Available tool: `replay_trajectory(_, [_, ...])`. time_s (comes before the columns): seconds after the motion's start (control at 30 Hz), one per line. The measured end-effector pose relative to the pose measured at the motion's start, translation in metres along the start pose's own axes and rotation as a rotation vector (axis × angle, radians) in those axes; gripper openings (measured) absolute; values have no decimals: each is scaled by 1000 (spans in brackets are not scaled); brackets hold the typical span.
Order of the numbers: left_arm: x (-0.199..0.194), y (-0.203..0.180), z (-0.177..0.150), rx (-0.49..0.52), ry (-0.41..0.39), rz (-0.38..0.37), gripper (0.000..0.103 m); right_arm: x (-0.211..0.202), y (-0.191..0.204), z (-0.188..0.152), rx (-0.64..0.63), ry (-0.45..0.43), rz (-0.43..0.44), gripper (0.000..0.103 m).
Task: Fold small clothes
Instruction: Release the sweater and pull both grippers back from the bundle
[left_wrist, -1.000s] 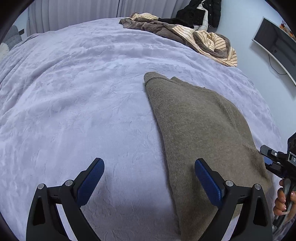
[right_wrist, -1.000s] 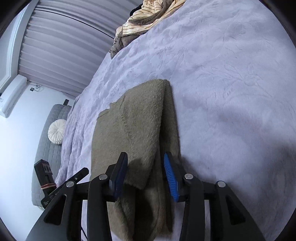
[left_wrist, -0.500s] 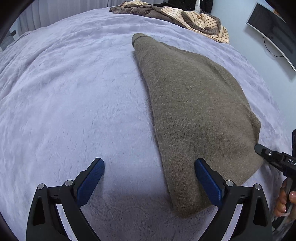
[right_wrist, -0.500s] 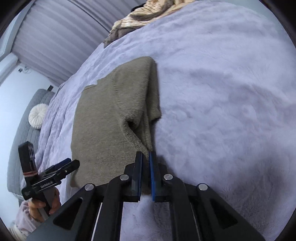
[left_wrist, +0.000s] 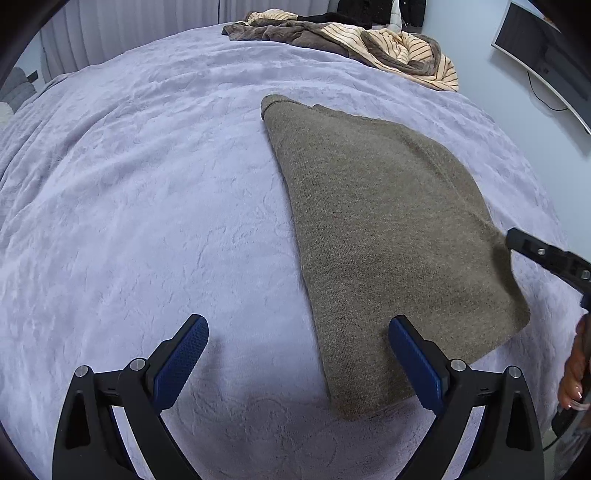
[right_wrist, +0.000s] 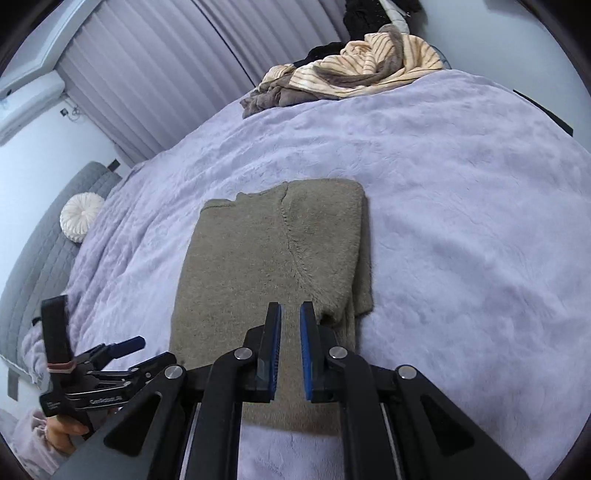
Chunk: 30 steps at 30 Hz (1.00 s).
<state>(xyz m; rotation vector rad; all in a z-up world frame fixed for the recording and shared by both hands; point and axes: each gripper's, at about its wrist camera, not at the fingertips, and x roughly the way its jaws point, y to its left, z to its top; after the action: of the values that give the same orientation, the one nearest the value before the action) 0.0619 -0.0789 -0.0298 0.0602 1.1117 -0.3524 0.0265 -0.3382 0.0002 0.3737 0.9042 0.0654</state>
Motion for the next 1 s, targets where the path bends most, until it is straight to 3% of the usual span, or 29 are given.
replay_trajectory(0.07, [-1,-1,1,0,0,15,99,25,-10,-1,21,71,-59,8])
replay_trajectory(0.1, [-2,0,2,2,-2,18,98,32,-18,-3,67,88,-40,7])
replay_trajectory(0.23, [-5,1,6,18,-6,23,99,19,-35,-11,153,55,41,7])
replay_trajectory(0.37, [-7,1,6,17,-10,19,99,-1,-38,-16,139,33,33,15])
replay_trajectory(0.5, [-8,-1,5,17,-11,19,99,-17,-48,-19,180,24,74,16])
replay_trajectory(0.57, [-9,-2,5,23,-17,19,99,-22,-50,-20,186,27,75,22])
replay_trajectory(0.67, [-11,-7,5,32,-18,21,99,-26,-52,-24,191,32,75,43])
replay_trajectory(0.87, [-10,-16,5,50,-11,30,99,-24,-62,-29,232,46,96,46])
replay_trajectory(1.0, [-5,-18,6,53,13,29,99,-20,-67,-31,246,57,96,54])
